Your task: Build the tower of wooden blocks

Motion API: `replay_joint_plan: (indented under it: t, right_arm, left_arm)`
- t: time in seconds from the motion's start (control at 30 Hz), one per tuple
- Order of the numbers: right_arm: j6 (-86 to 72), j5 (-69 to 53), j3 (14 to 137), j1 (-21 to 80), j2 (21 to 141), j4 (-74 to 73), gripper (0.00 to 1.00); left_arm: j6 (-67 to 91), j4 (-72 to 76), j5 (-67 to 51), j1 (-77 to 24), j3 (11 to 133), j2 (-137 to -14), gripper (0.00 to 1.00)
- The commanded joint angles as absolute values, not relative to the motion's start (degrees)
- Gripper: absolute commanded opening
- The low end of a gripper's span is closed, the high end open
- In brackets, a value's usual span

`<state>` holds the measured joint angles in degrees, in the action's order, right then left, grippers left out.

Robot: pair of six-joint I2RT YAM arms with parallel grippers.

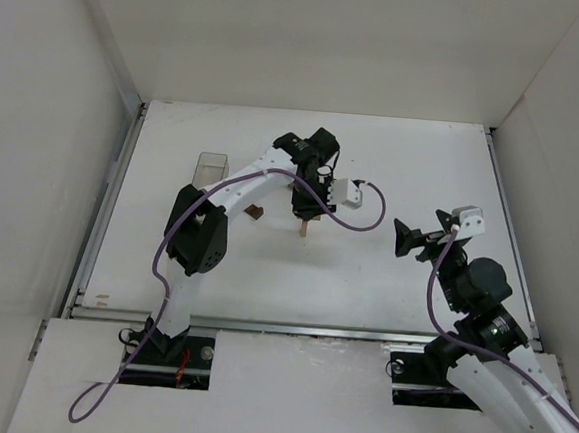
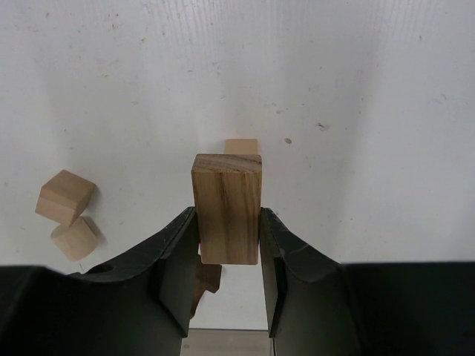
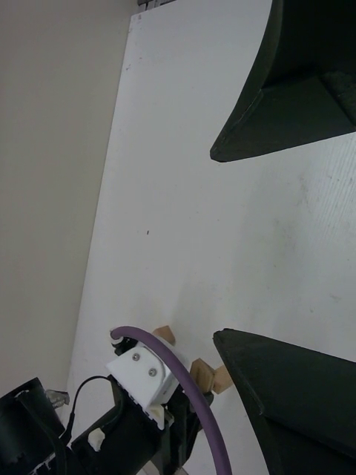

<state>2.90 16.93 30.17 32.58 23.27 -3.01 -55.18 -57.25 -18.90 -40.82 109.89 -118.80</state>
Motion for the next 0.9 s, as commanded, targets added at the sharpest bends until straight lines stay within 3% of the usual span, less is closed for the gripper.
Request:
replay_joint_plan:
  t: [0.0,0.87]
  right_arm:
    - [3.69,16.79,31.64,32.26,21.89,-2.81,1.0]
    - [4.75,17.31,31.64,32.26,21.88,-2.81,1.0]
  left_arm:
    - [-55.9,-59.85,-18.55,-40.87,111.01,-117.69,0.0]
    - [-55.9,-58.71,-17.93,-40.87,108.11,-118.74,0.0]
